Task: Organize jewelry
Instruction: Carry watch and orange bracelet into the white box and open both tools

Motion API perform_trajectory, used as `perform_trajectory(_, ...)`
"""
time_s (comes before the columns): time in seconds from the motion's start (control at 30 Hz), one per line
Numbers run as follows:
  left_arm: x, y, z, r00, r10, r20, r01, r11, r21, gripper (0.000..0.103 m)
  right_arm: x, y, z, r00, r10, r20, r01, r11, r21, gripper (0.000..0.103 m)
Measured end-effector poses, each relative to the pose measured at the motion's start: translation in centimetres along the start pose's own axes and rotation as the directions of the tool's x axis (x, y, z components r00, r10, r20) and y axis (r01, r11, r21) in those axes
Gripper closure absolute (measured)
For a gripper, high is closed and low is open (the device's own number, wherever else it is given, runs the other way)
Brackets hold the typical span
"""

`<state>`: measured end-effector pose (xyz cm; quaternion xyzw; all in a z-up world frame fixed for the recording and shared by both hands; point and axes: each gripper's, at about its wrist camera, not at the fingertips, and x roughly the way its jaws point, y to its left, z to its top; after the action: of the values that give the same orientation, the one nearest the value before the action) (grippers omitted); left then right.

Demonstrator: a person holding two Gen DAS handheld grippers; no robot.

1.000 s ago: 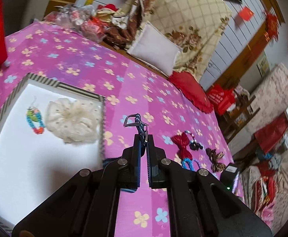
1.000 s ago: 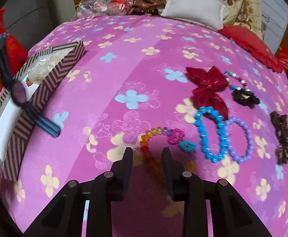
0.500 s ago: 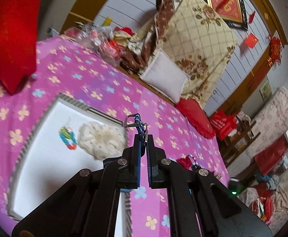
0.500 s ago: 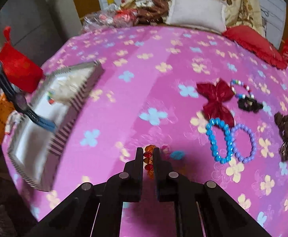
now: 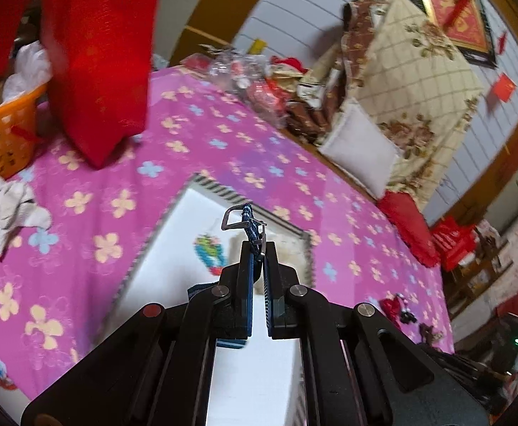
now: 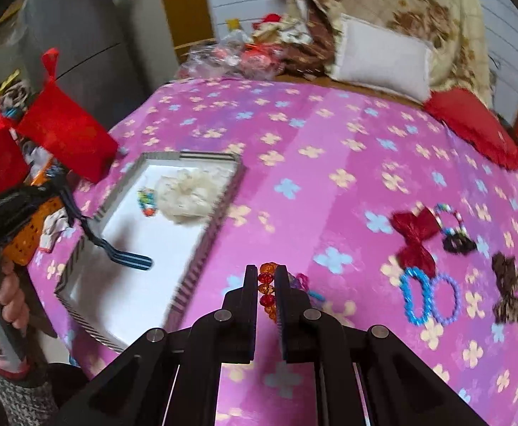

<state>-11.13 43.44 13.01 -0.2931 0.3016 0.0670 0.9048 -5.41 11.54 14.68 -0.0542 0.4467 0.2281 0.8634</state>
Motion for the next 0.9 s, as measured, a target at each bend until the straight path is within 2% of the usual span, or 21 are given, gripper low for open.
perform_trajectory(0.1,0.8,1.5,0.2,0.994,0.106,-0.004,-0.106,0.994,-0.02,0.099,0.4,2.5,1.2,0.999,0.041,-0.002,-0.041,0.999,-0.032,0.095)
perform_trajectory(0.2,2.6,3.0,0.1,0.988,0.142,-0.058,-0.145,0.989,-0.043,0.1,1.6,5.0,2.4,0.997,0.082,-0.015,-0.083,0.995,-0.052,0.095)
perform_trajectory(0.3,4.5,3.7,0.0,0.987,0.126,-0.103,-0.134,0.989,-0.067,0.1,3.5,7.9,3.6,0.992,0.119,-0.037,-0.122,0.989,-0.081,0.095)
perform_trajectory(0.47,5.6,3.3,0.1,0.988,0.116,-0.105,-0.123,0.991,-0.061,0.1,7.9,11.6,4.5,0.981,0.167,-0.1,-0.176,0.98,-0.091,0.095)
perform_trajectory(0.67,6.2,2.2,0.3,0.99,0.073,-0.119,-0.079,0.996,-0.041,0.098,12.5,12.1,3.3,0.985,0.08,-0.156,-0.098,0.989,-0.115,0.095)
perform_trajectory(0.7,6.2,2.1,0.3,0.991,0.069,-0.118,-0.075,0.996,-0.042,0.095,13.0,12.1,2.9,0.984,0.068,-0.166,-0.089,0.988,-0.123,0.095)
perform_trajectory(0.77,6.0,1.9,0.4,0.992,0.061,-0.113,-0.067,0.997,-0.042,0.08,13.3,11.8,2.4,0.984,0.043,-0.171,-0.067,0.988,-0.139,0.089)
perform_trajectory(0.8,5.9,1.9,0.4,0.993,0.056,-0.108,-0.061,0.997,-0.044,0.066,13.2,11.6,2.3,0.985,0.038,-0.169,-0.062,0.988,-0.143,0.085)
perform_trajectory(0.83,5.7,1.8,0.4,0.993,0.055,-0.1,-0.06,0.997,-0.045,0.055,13.0,11.4,2.2,0.987,0.035,-0.16,-0.058,0.988,-0.145,0.073)
perform_trajectory(0.87,5.5,1.8,0.4,0.994,0.054,-0.091,-0.058,0.997,-0.045,0.052,12.7,11.2,2.0,0.989,0.033,-0.146,-0.054,0.988,-0.144,0.061)
perform_trajectory(0.9,5.3,1.7,0.4,0.995,0.053,-0.081,-0.057,0.997,-0.044,0.051,12.2,11.1,1.9,0.991,0.029,-0.13,-0.047,0.989,-0.143,0.058)
